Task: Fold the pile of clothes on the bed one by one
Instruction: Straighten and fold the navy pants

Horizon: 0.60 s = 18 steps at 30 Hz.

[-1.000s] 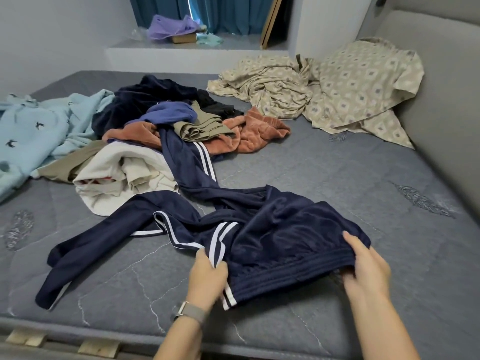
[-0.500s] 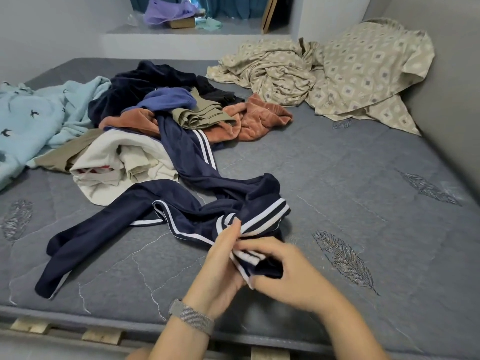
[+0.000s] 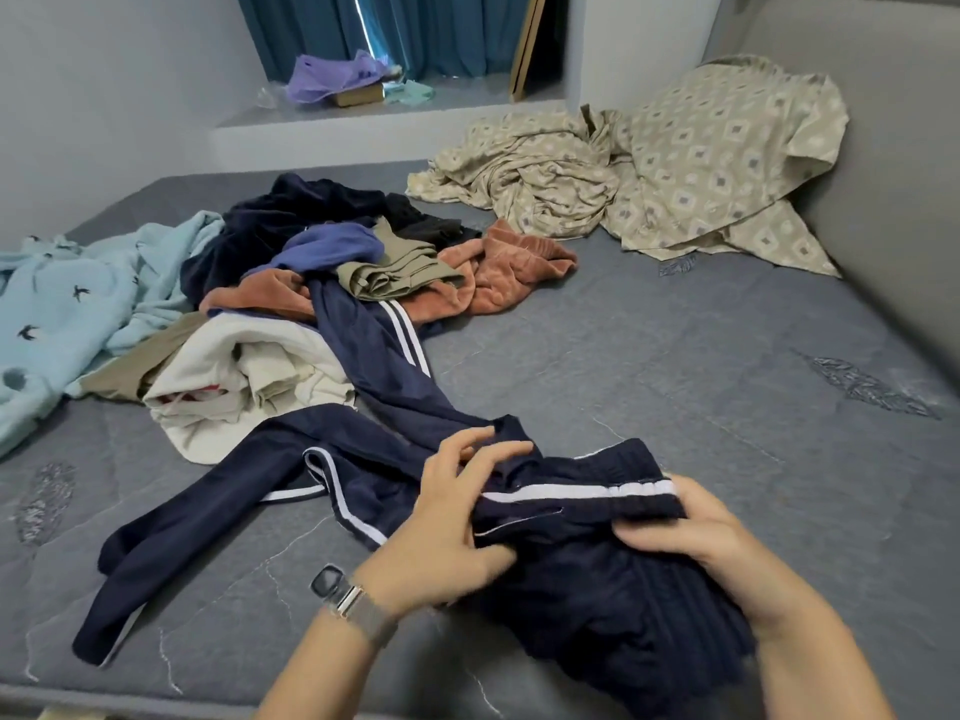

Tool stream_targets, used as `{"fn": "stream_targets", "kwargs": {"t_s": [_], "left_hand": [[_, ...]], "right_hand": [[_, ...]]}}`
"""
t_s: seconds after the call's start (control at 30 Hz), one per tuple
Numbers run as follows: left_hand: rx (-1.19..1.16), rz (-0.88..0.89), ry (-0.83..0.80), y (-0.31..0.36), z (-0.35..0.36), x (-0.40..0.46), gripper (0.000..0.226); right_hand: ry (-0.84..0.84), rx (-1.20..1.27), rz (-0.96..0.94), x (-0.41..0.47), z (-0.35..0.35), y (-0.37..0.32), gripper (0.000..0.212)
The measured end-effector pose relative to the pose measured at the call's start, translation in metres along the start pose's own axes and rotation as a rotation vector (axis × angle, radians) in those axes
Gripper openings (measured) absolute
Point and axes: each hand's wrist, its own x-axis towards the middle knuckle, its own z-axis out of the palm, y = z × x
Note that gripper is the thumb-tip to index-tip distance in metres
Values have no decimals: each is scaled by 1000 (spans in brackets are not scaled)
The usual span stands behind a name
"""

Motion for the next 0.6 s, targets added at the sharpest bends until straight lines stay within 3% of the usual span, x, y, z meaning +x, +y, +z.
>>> {"fn": "stream_targets", "kwargs": {"t_s": [0.07,0.1,0.17,0.27,0.37,0.43,0.53,0.6], "left_hand": [[198,-27,-100,-5,10,19,74],[323,-55,-161,-10,15,27,78],[543,-140,-305,-21,27,38,89],[581,-188,-383,-27,49,38,85],[651,-148,-360,-27,67,33,84],[644,-116,-280,-31,76,37,67],[396,-110,-54,-35,76,53,23],[300,-49,25,-24,73,71,23]], "right_hand": [[156,-36,60,-7,-23,-7,63],[271,-122,98,-6,-41,-9,49],[585,-448,197,-1,-89,-6,21],[845,-964,379,0,-157,14,26],[881,-995,412,-3,-187,39,38],[878,-999,367,0,-196,49,39],[911,-1013,320,8,-209,50,35],[1067,-1080,347,10,-221,41,32]]}}
